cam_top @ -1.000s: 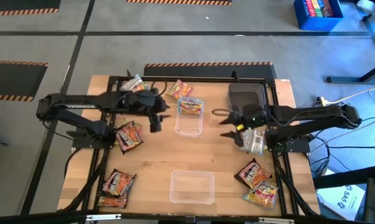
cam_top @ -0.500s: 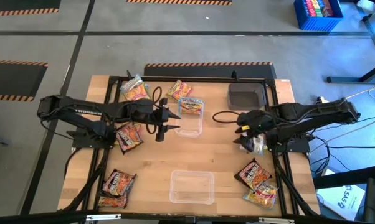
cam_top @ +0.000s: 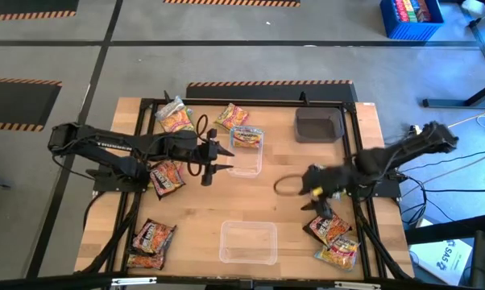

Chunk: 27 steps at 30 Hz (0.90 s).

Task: Sort Maruchan noodles
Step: Put the middle blue noodle pack into the top transparent bin

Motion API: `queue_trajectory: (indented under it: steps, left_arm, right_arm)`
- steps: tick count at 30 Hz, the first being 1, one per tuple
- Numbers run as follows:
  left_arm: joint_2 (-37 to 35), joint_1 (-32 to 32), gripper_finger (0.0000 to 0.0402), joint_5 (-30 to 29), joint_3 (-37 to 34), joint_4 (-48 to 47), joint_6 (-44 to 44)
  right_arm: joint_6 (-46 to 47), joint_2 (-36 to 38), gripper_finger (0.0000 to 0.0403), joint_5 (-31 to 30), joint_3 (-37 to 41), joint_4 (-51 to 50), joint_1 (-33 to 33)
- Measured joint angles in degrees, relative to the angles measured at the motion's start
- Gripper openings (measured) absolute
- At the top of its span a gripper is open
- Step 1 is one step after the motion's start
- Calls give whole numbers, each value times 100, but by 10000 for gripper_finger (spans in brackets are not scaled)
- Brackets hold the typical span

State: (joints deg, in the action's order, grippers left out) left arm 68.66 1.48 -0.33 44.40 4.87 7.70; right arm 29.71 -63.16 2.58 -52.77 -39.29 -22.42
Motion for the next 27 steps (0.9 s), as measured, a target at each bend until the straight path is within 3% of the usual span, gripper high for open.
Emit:
queue_trajectory:
  steps: [4,13,20,27]
  left_arm:
    - [0,0,169,-104,1,10,0]
    - [0,0,169,-106,2,12,2]
    - [0,0,169,-106,2,-12,0]
    - [0,0,169,-106,2,-14,0]
  right_arm:
    - [18,-525,248,-864,0,-571,-593]
    - [337,-1591,248,-1949,0,-1831,-1094]
    - [478,-2212,248,-2128,0,-2014,-1109]
    - [1386,-2697,248,-2314,2,-2706,-1110]
